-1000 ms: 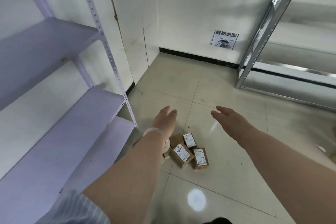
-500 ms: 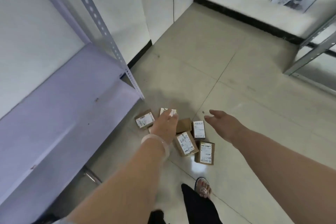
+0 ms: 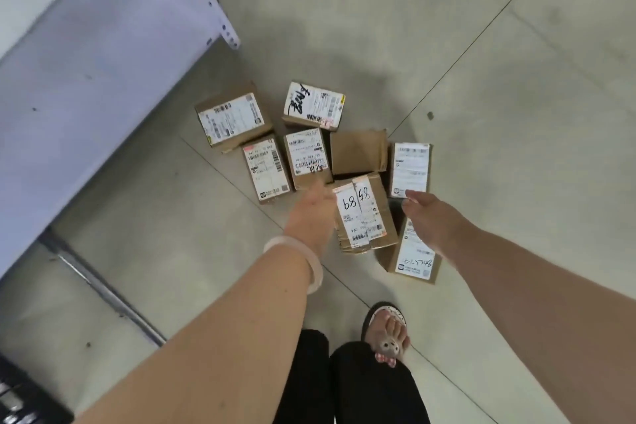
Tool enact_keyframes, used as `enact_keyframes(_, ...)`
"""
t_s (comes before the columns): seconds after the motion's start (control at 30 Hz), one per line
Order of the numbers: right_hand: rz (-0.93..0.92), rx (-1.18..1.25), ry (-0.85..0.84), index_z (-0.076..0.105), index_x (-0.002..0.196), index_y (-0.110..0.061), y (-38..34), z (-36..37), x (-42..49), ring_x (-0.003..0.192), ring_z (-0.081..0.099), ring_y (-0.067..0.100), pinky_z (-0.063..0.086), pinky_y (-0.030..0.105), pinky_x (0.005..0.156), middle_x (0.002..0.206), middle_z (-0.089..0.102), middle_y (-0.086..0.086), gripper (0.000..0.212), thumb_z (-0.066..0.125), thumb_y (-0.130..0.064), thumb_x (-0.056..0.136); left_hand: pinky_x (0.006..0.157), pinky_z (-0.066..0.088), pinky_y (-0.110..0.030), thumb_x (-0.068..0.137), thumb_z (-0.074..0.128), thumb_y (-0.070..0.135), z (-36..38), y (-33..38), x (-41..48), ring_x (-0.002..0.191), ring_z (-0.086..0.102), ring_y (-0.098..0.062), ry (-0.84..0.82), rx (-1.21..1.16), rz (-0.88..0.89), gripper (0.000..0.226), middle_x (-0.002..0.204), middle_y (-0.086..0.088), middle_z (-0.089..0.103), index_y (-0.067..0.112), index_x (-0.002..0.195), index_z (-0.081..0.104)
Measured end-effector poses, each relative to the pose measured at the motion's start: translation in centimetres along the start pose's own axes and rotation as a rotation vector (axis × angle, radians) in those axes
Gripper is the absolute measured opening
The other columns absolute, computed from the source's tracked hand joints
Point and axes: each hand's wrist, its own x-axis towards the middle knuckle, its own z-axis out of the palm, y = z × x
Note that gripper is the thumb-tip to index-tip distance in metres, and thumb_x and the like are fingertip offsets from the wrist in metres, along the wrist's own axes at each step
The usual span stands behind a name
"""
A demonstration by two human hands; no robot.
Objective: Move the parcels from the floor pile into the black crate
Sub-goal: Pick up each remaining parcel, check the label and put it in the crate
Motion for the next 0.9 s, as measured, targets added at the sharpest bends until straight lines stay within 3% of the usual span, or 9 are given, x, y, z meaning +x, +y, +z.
enact_keyframes(0.07, -0.005, 0.070, 0.010, 0.039, 0.142, -0.025, 1.0, 2.1, 3.0, 0.099, 0.045, 0.018, 0.038, 0.024, 0.072, 0.140, 0.048, 0.006, 0.045, 0.040, -0.030, 0.097, 0.104, 0.032, -0.033, 0.100, 0.038, 0.021, 1.5, -1.6, 2.5, 0.132, 0.039, -0.023, 0.009, -0.008, -0.012, 0.048, 0.150, -0.007, 0.036, 0.015, 0.147, 0.026)
enact_keyframes(0.17, 0.028, 0.189, -0.012, 0.041, 0.141, -0.023, 2.3, 4.7, 6.2, 0.105, 0.052, 0.019, 0.039, 0.026, 0.087, 0.136, 0.054, 0.004, 0.047, 0.046, -0.031, 0.096, 0.086, 0.036, -0.019, 0.101, 0.035, 0.028, 3.5, -3.9, 4.8, 0.106, 0.046, -0.011, -0.079, -0.030, -0.077, 0.043, 0.136, 0.009, 0.044, 0.020, 0.143, 0.030)
enact_keyframes(0.3, 0.032, 0.241, -0.014, 0.042, 0.140, -0.026, 3.4, 6.4, 7.2, 0.088, 0.059, 0.005, 0.047, 0.009, 0.072, 0.127, 0.058, -0.003, 0.045, 0.045, -0.028, 0.096, 0.069, 0.050, -0.017, 0.099, 0.037, 0.026, 4.3, -4.7, 6.7, 0.088, 0.059, -0.010, -0.047, -0.131, -0.146, 0.024, 0.126, 0.004, 0.057, 0.024, 0.122, 0.044)
enact_keyframes(0.4, 0.065, 0.355, -0.006, 0.040, 0.142, -0.028, 3.1, 6.4, 6.2, 0.114, 0.057, 0.022, 0.046, 0.040, 0.097, 0.137, 0.053, 0.003, 0.050, 0.046, -0.026, 0.093, 0.087, 0.054, -0.038, 0.097, 0.039, 0.020, 3.7, -4.8, 5.9, 0.102, 0.062, -0.023, 0.008, -0.193, -0.144, 0.014, 0.124, -0.005, 0.061, 0.027, 0.105, 0.048)
enact_keyframes(0.47, 0.086, 0.367, -0.012, 0.048, 0.137, -0.028, 2.5, 6.0, 4.5, 0.112, 0.057, 0.022, 0.046, 0.038, 0.090, 0.131, 0.057, 0.004, 0.044, 0.047, -0.026, 0.093, 0.086, 0.055, -0.040, 0.097, 0.039, 0.019, 2.7, -4.2, 4.4, 0.100, 0.064, -0.024, 0.012, -0.199, -0.134, 0.020, 0.121, -0.007, 0.062, 0.022, 0.109, 0.055)
enact_keyframes(0.57, 0.080, 0.449, 0.001, 0.057, 0.128, -0.030, 0.5, 5.0, 1.0, 0.085, 0.063, 0.014, 0.045, 0.028, 0.063, 0.101, 0.067, -0.003, 0.036, 0.048, -0.024, 0.093, 0.097, 0.048, -0.042, 0.098, 0.038, 0.021, 0.4, -1.7, 1.7, 0.096, 0.062, -0.021, 0.005, -0.184, -0.107, 0.028, 0.113, -0.008, 0.060, 0.018, 0.119, 0.056)
enact_keyframes(0.67, 0.023, 0.503, 0.040, 0.058, 0.126, -0.029, -3.4, 2.8, -3.5, 0.091, 0.067, 0.021, 0.053, 0.038, 0.081, 0.104, 0.070, 0.001, 0.038, 0.049, -0.024, 0.090, 0.100, 0.041, -0.042, 0.097, 0.042, 0.021, -2.5, 2.4, -1.5, 0.074, 0.048, -0.004, 0.076, -0.153, -0.008, 0.037, 0.084, 0.009, 0.050, 0.005, 0.130, 0.049)
enact_keyframes(0.77, -0.079, 0.529, 0.095, 0.060, 0.118, -0.027, -8.6, -0.5, -8.7, 0.099, 0.066, 0.024, 0.051, 0.044, 0.091, 0.110, 0.069, 0.001, 0.035, 0.050, -0.024, 0.085, 0.101, 0.044, -0.050, 0.095, 0.043, 0.022, -5.7, 7.8, -6.1, 0.097, 0.057, -0.018, 0.096, -0.183, 0.080, 0.031, 0.108, -0.001, 0.058, 0.013, 0.123, 0.056)
enact_keyframes(0.9, -0.224, 0.548, 0.106, 0.057, 0.110, -0.030, -15.1, -5.6, -17.3, 0.082, 0.065, 0.012, 0.051, 0.030, 0.065, 0.094, 0.067, -0.006, 0.023, 0.049, -0.025, 0.089, 0.089, 0.054, -0.051, 0.091, 0.042, 0.021, -10.2, 14.5, -14.4, 0.103, 0.064, -0.031, 0.133, -0.325, 0.189, 0.030, 0.124, -0.012, 0.057, 0.024, 0.112, 0.063)
